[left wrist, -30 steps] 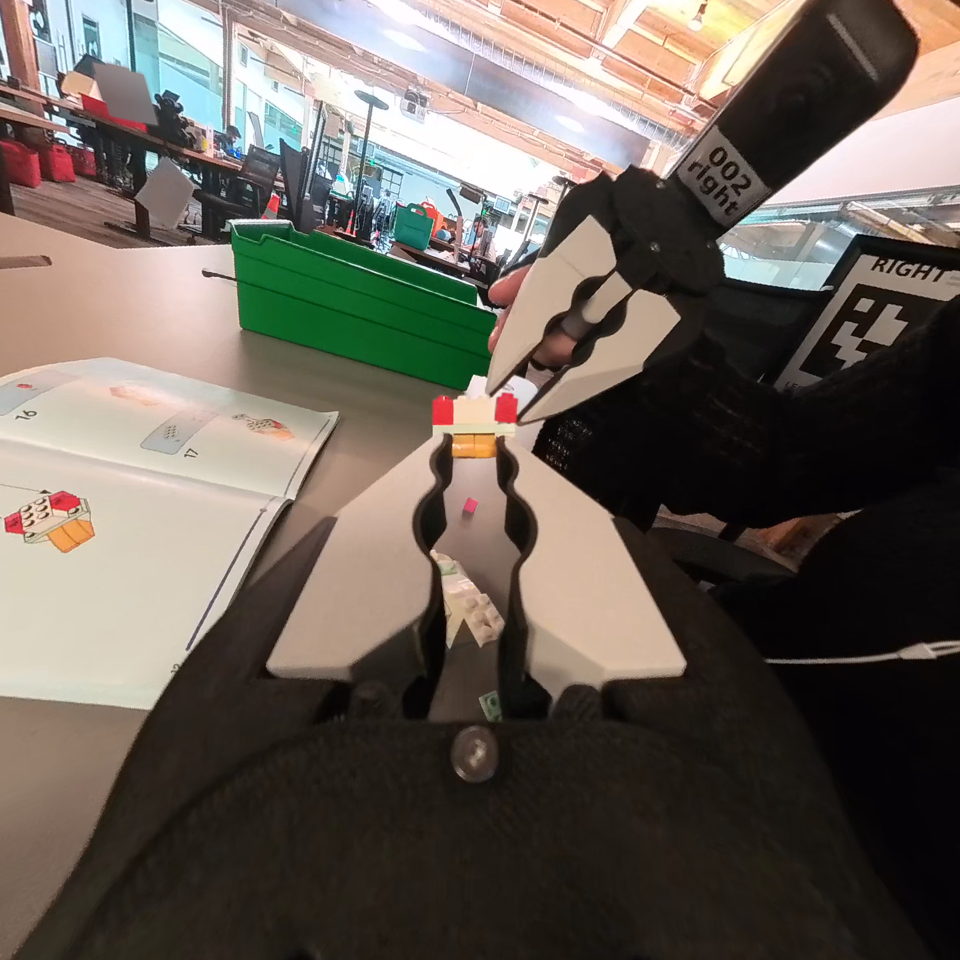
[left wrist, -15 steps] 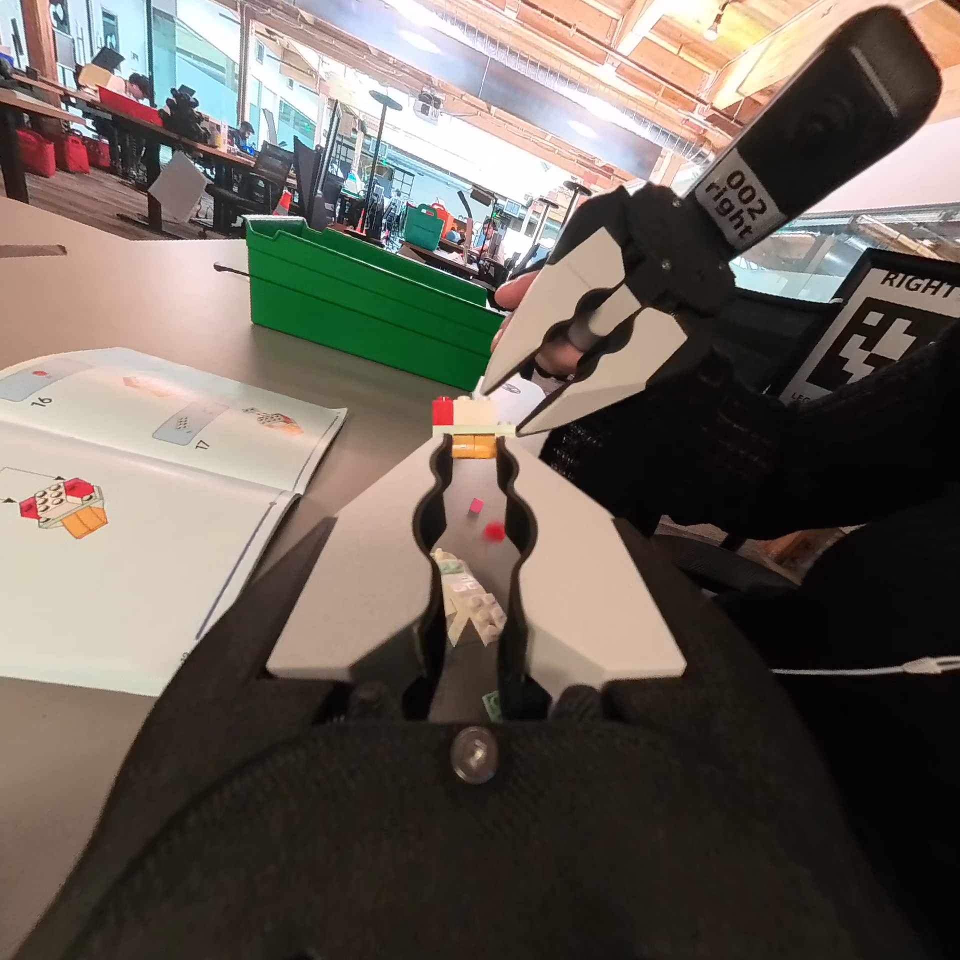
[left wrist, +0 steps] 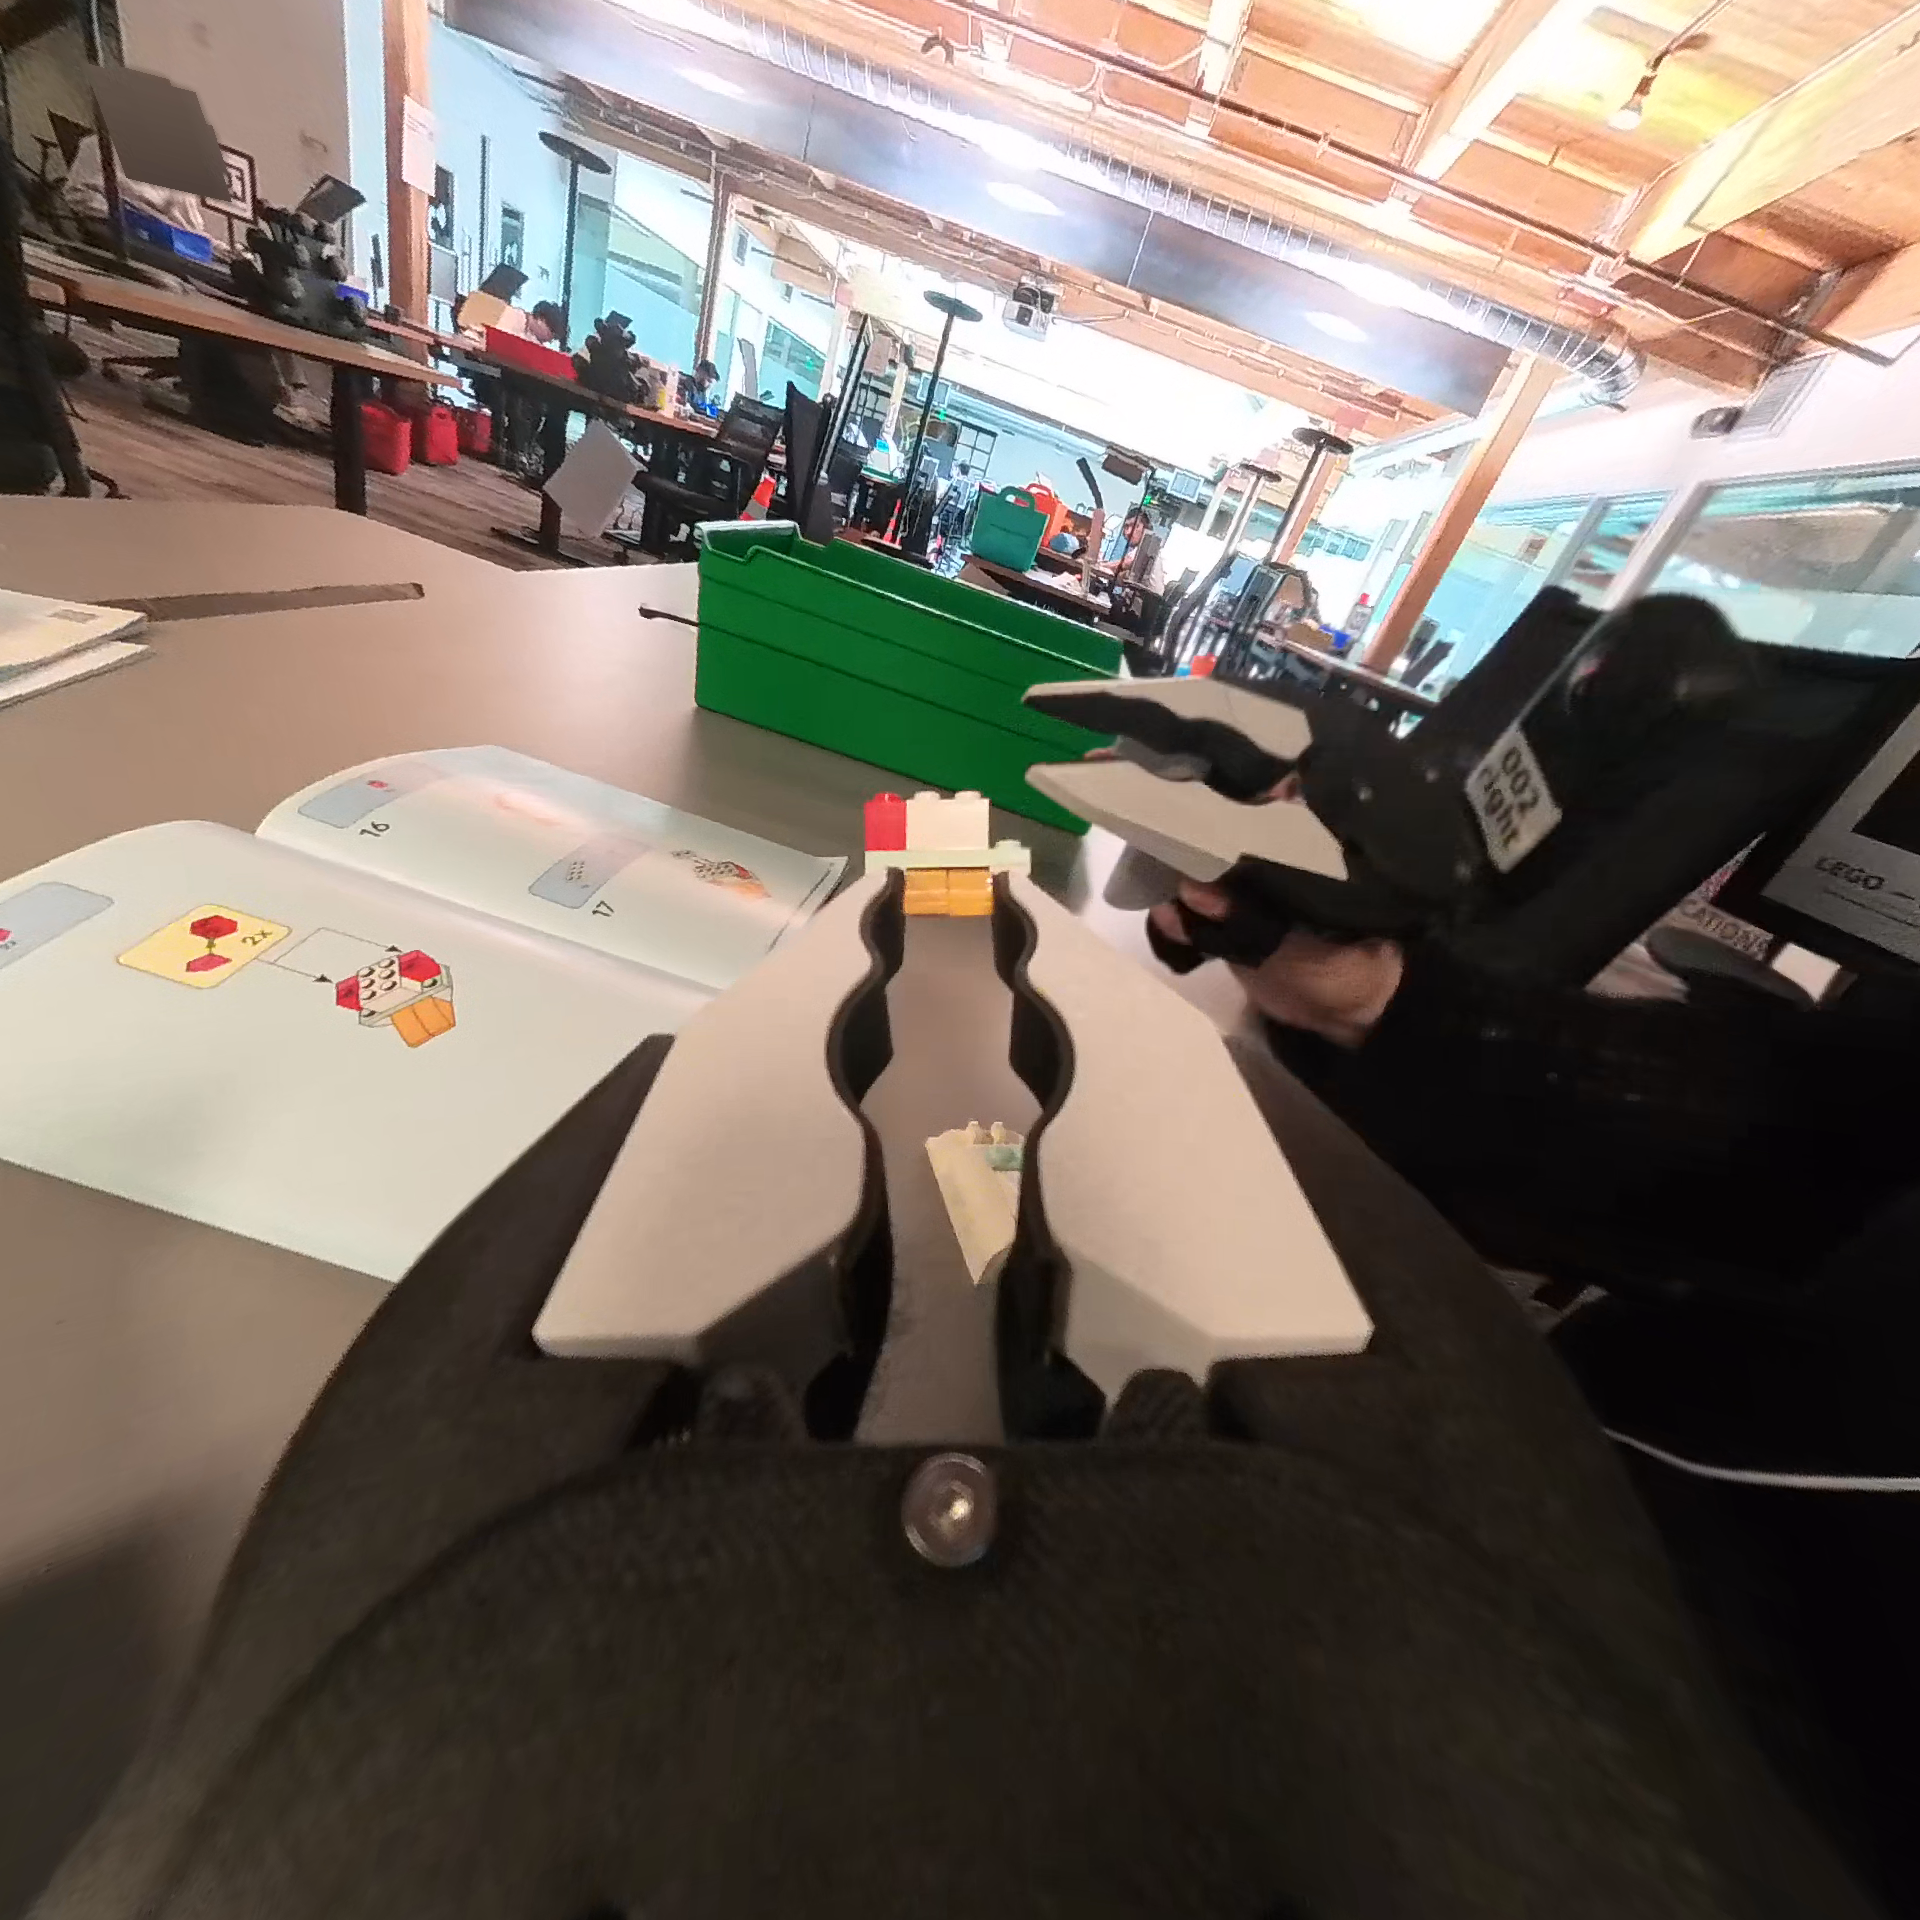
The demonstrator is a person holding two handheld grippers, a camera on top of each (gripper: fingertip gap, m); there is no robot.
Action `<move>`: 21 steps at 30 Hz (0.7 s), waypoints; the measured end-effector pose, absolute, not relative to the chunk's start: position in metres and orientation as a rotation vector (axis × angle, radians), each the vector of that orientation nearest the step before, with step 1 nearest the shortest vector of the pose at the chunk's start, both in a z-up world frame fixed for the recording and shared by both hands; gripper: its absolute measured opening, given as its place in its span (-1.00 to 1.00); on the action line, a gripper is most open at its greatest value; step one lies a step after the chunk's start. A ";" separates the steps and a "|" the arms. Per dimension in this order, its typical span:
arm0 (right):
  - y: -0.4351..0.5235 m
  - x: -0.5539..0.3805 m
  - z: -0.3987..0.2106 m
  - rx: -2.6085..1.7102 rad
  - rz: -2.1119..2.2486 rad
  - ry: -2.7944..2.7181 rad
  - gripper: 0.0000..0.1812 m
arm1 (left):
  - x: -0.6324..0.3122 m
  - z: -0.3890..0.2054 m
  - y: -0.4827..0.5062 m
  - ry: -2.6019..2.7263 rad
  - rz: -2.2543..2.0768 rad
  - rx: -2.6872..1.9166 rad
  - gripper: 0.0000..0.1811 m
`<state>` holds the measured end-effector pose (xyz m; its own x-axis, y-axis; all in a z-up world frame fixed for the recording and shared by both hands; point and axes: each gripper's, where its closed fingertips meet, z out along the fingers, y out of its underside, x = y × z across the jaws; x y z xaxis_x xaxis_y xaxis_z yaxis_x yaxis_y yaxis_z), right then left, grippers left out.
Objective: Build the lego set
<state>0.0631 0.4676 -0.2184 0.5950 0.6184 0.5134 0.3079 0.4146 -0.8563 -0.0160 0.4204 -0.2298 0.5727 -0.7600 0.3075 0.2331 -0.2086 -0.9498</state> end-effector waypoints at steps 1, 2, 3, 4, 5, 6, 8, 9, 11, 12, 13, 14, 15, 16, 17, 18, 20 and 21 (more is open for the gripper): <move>0.472 0.068 -0.218 -1.164 0.199 -0.892 -0.75 | -0.015 -0.230 0.420 0.472 -0.960 -1.522 -0.82; 0.474 0.069 -0.218 -1.147 0.168 -0.838 -0.76 | -0.015 -0.230 0.420 0.479 -0.951 -1.521 -0.83; 0.475 0.065 -0.216 -1.126 0.130 -0.832 -0.76 | -0.014 -0.230 0.420 0.486 -0.943 -1.519 -0.82; 0.478 0.063 -0.212 -1.115 0.070 -0.830 -0.76 | -0.014 -0.230 0.419 0.492 -0.937 -1.518 -0.82; 0.482 0.061 -0.206 -1.101 0.018 -0.816 -0.76 | -0.013 -0.230 0.419 0.496 -0.929 -1.516 -0.82; 0.485 0.057 -0.203 -1.088 -0.011 -0.807 -0.76 | -0.013 -0.230 0.419 0.501 -0.922 -1.515 -0.82; 0.492 0.049 -0.201 -1.100 -0.024 -0.793 -0.76 | -0.013 -0.230 0.418 0.506 -0.913 -1.511 -0.83; 0.494 0.045 -0.200 -1.105 -0.015 -0.790 -0.76 | -0.014 -0.229 0.419 0.506 -0.909 -1.510 -0.83; 0.494 0.040 -0.201 -1.101 -0.003 -0.790 -0.76 | -0.015 -0.229 0.419 0.504 -0.910 -1.509 -0.83; 0.495 0.040 -0.203 -1.101 -0.008 -0.796 -0.76 | -0.016 -0.229 0.419 0.499 -0.912 -1.506 -0.83; 0.494 0.040 -0.204 -1.098 -0.014 -0.801 -0.77 | -0.016 -0.229 0.419 0.495 -0.915 -1.505 -0.83; 0.493 0.041 -0.205 -1.095 -0.013 -0.803 -0.78 | -0.017 -0.229 0.419 0.489 -0.921 -1.505 -0.83; 0.493 0.042 -0.206 -1.097 -0.004 -0.808 -0.78 | -0.017 -0.228 0.420 0.484 -0.927 -1.503 -0.83; 0.491 0.041 -0.207 -1.098 0.014 -0.815 -0.77 | -0.018 -0.228 0.420 0.481 -0.932 -1.502 -0.83; 0.488 0.040 -0.206 -1.087 0.044 -0.826 -0.78 | -0.018 -0.228 0.420 0.480 -0.938 -1.500 -0.83; 0.482 0.040 -0.203 -1.070 0.079 -0.840 -0.78 | -0.018 -0.227 0.420 0.477 -0.943 -1.498 -0.83; 0.457 0.033 -0.196 -1.026 0.200 -0.944 -0.80 | -0.019 -0.227 0.420 0.474 -0.947 -1.493 -0.83; 0.434 0.026 -0.196 -0.994 0.302 -1.063 -0.87 | -0.020 -0.227 0.420 0.474 -0.943 -1.493 -0.82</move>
